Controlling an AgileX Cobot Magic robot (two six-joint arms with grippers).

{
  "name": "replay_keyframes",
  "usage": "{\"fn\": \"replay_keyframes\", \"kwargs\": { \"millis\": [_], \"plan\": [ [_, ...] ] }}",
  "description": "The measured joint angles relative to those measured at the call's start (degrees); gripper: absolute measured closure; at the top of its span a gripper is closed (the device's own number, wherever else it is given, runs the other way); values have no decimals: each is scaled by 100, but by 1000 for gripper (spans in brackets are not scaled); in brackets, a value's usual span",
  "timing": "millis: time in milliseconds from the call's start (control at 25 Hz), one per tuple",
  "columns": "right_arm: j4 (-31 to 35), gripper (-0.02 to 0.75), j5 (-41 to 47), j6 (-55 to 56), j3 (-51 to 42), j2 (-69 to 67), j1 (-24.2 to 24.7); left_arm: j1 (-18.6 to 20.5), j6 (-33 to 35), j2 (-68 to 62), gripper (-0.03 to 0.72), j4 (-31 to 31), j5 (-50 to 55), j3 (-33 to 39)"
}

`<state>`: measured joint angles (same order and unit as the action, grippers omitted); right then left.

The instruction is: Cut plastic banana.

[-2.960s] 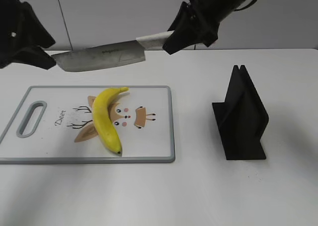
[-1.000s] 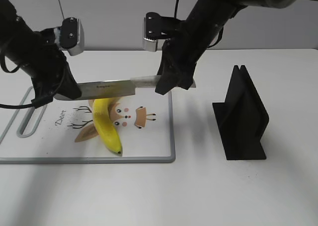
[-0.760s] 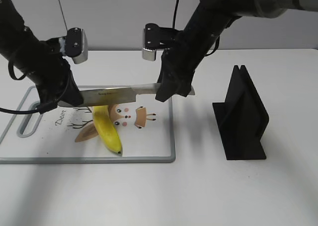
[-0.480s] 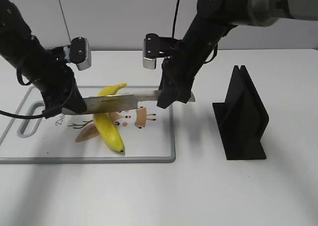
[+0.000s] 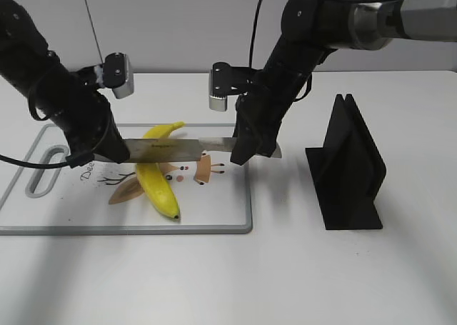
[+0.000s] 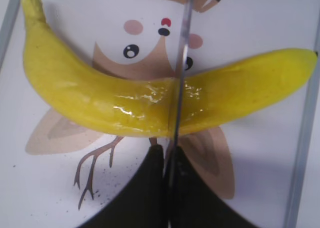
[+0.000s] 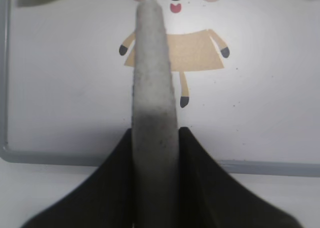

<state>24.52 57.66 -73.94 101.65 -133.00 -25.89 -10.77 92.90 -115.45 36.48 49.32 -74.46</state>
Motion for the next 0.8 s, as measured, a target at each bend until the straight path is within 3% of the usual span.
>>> {"fn": "replay_keyframes", "kwargs": {
  "millis": [800],
  "plan": [
    [-85,549,223,68,276,-29,0,18,26,-159,702,83,-90,25]
  ]
}}
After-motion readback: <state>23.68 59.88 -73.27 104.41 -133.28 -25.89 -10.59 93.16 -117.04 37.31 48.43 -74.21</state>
